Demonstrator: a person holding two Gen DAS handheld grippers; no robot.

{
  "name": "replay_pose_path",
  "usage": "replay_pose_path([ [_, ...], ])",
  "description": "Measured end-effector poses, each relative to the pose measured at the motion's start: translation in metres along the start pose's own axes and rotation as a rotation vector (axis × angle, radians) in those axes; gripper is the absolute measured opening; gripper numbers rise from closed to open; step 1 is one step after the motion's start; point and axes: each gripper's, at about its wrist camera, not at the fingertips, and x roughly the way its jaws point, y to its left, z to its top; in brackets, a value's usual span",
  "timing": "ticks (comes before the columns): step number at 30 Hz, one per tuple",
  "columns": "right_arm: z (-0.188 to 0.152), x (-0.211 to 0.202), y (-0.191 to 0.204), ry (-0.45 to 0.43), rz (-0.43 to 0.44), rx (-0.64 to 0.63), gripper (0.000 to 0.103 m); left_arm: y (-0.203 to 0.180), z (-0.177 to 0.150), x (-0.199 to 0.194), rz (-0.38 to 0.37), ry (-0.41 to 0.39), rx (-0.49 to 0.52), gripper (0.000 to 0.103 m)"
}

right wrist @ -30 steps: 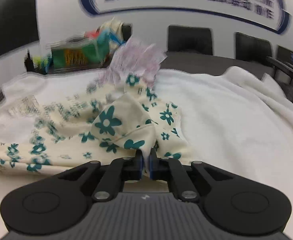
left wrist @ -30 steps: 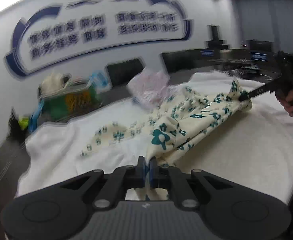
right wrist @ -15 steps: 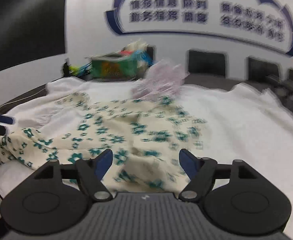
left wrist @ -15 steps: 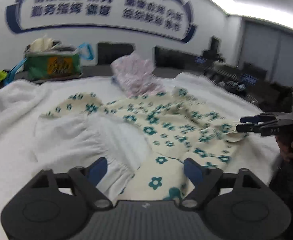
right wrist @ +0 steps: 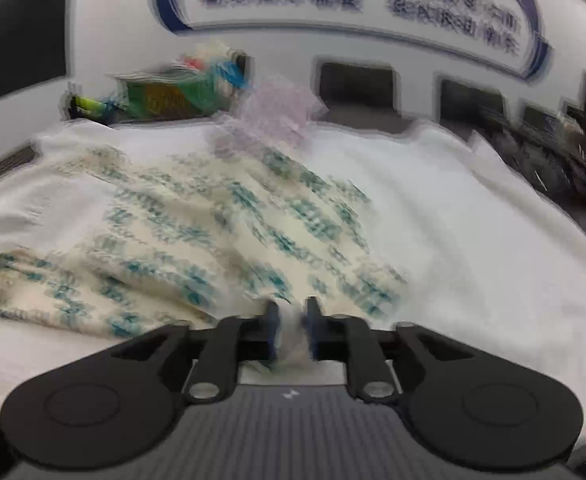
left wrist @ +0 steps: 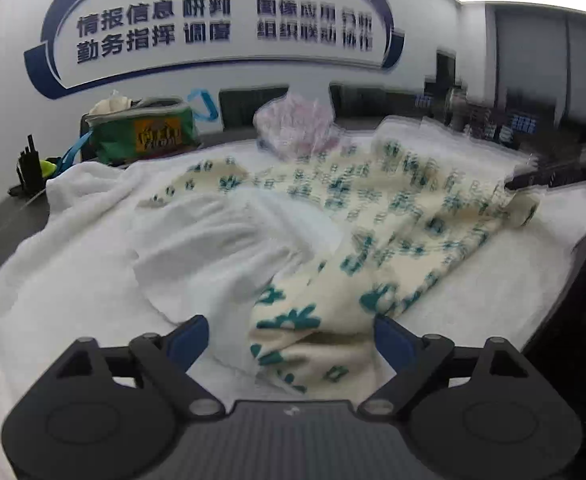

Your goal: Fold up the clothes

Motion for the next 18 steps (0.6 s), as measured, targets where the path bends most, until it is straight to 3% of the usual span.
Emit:
replay_pose_path([
  [1,0.004,0.001,0.014,-0.01,0.032,-0.041,0.048,-0.002,0.0,0.005,0.009,0.015,0.035,0.053],
  [2,0.007,0.006,0.03,-0.003,0.062,-0.091,0.048,-0.002,0.002,0.005,-0.009,0.014,0.058,0.026],
  [3,0.01,0.012,0.044,0.01,0.082,-0.133,0.048,-0.002,0.004,0.005,-0.018,0.01,0.086,0.008],
  [5,0.011,0.032,0.061,0.056,0.096,-0.167,0.048,-0.007,0.008,-0.003,0.127,-0.042,0.209,0.008],
  [7,0.008,0.048,0.063,0.108,0.091,-0.141,0.045,-0.008,0.01,-0.016,0.222,-0.093,0.329,0.008],
  [9,0.006,0.058,0.06,0.147,0.085,-0.099,0.042,0.004,0.012,-0.028,0.218,-0.101,0.294,0.004],
  [11,0.006,0.059,0.051,0.158,0.085,-0.049,0.042,0.014,0.002,-0.029,0.255,-0.064,0.289,0.01],
  [13,0.007,0.057,0.048,0.175,0.069,-0.036,0.042,0.03,-0.013,-0.025,0.266,0.007,0.239,0.012],
  [15,0.008,0.056,0.047,0.195,0.053,-0.035,0.043,0.053,-0.021,-0.027,0.269,0.042,0.093,0.012],
  [18,0.024,0.049,0.052,0.148,0.074,-0.054,0.043,0.08,-0.018,-0.044,0.208,-0.036,-0.133,0.017],
])
